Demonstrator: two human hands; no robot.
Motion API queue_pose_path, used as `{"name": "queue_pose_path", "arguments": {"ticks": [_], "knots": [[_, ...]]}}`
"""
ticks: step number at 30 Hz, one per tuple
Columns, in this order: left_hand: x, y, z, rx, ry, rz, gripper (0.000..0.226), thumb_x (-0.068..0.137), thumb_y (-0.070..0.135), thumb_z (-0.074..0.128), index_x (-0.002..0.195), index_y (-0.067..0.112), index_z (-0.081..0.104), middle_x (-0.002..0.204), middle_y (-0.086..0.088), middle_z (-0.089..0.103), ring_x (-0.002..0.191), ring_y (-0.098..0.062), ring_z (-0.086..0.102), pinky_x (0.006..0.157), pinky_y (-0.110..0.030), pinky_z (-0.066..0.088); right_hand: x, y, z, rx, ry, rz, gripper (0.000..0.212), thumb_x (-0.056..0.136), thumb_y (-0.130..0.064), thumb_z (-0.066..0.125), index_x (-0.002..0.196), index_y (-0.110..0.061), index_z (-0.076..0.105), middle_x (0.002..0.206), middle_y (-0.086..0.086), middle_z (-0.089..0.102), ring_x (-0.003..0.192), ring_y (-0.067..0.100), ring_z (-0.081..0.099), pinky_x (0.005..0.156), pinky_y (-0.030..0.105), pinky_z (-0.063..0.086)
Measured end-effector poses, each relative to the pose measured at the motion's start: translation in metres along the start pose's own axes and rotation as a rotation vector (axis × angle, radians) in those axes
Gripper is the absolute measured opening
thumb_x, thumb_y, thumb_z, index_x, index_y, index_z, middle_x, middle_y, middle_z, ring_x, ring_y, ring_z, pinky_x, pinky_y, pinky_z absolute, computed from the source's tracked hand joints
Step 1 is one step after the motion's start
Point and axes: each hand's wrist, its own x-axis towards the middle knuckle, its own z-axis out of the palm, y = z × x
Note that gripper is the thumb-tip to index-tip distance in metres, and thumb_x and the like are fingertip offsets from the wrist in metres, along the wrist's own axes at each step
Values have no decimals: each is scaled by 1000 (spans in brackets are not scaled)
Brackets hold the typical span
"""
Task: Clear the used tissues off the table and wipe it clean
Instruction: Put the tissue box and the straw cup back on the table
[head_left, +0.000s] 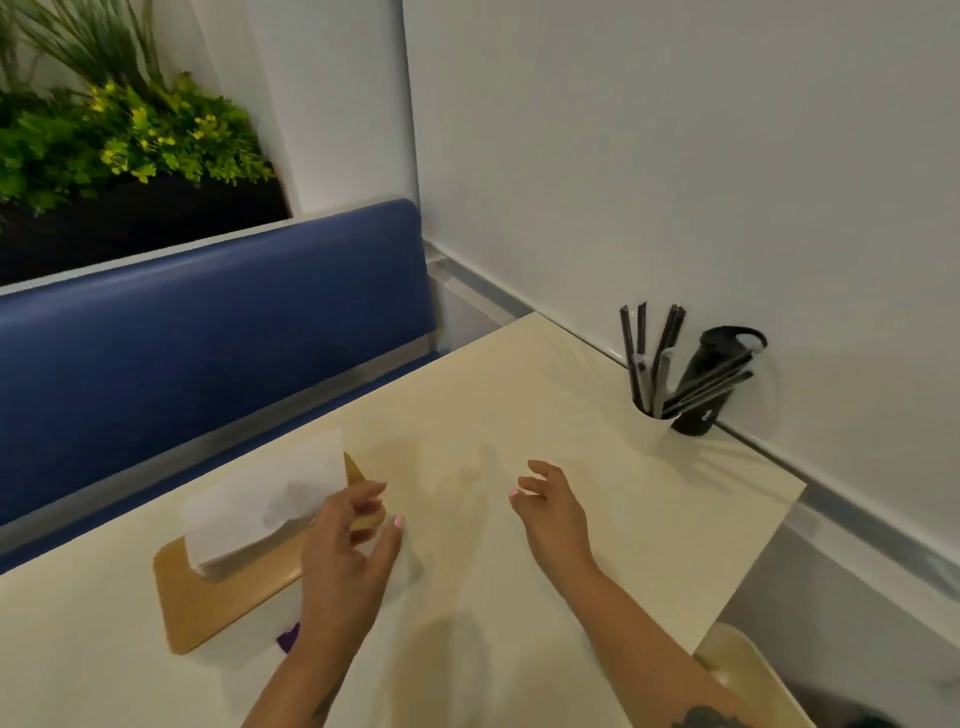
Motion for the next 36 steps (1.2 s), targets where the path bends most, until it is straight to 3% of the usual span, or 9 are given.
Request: {"name": "queue_pose_path", "arguments": {"ticks": [3,8,14,18,24,27,29,33,36], "knots": [[3,11,34,-45,-110,-23,41,80,17,71,114,29,51,112,13,55,101,-3,55,78,-22,49,11,8,-33,16,64,10,33,86,-15,64,114,-28,52,106,-4,62,86,12,60,72,21,43],[17,28,100,-73,-333,-84,58,77,23,75,126,30,44,128,15,47,111,-1,50,86,-25,48,39,21,-91,-9,155,39,37,84,-12,66,114,-27,51,109,-2,60,91,18,60,77,25,43],[47,52,190,-55,-568,-123,79,71,30,80,136,32,36,138,15,40,119,-3,45,94,-26,44,85,34,-153,-78,185,96,57,82,-13,70,132,-17,42,127,1,48,114,23,52,84,27,39],[73,65,247,-31,-665,-123,94,66,35,84,142,29,30,145,10,34,125,-9,43,99,-32,45,124,43,-179,-138,187,121,74,77,-13,74,140,-15,35,141,6,40,123,27,47,95,34,43],[107,68,315,-21,-751,-155,104,63,36,85,146,20,25,150,3,30,132,-19,39,97,-26,39,170,45,-193,-198,128,134,88,71,-13,78,144,-17,30,144,5,37,128,28,44,99,39,44],[119,65,340,-42,-793,-176,102,59,37,87,143,20,31,144,5,38,127,-17,42,100,-28,39,190,48,-194,-227,97,100,81,63,-17,83,133,-14,42,129,5,49,115,26,54,94,41,49],[124,62,352,-23,-824,-126,92,56,43,87,135,25,43,132,10,51,121,-10,48,98,-23,39,199,46,-193,-218,77,93,70,65,-14,83,125,-12,47,120,2,51,107,18,54,91,34,47],[129,49,370,-39,-843,-106,89,52,64,79,128,25,52,115,13,64,111,-6,58,99,-36,47,208,46,-192,-176,29,58,51,74,-10,77,119,-16,54,106,-4,60,103,13,54,85,25,40],[129,58,368,-74,-829,-131,68,63,43,83,123,23,58,110,11,67,105,-6,61,97,-37,48,210,44,-191,-167,18,38,44,77,-11,75,116,-21,56,99,-11,59,97,8,53,83,22,39]]}}
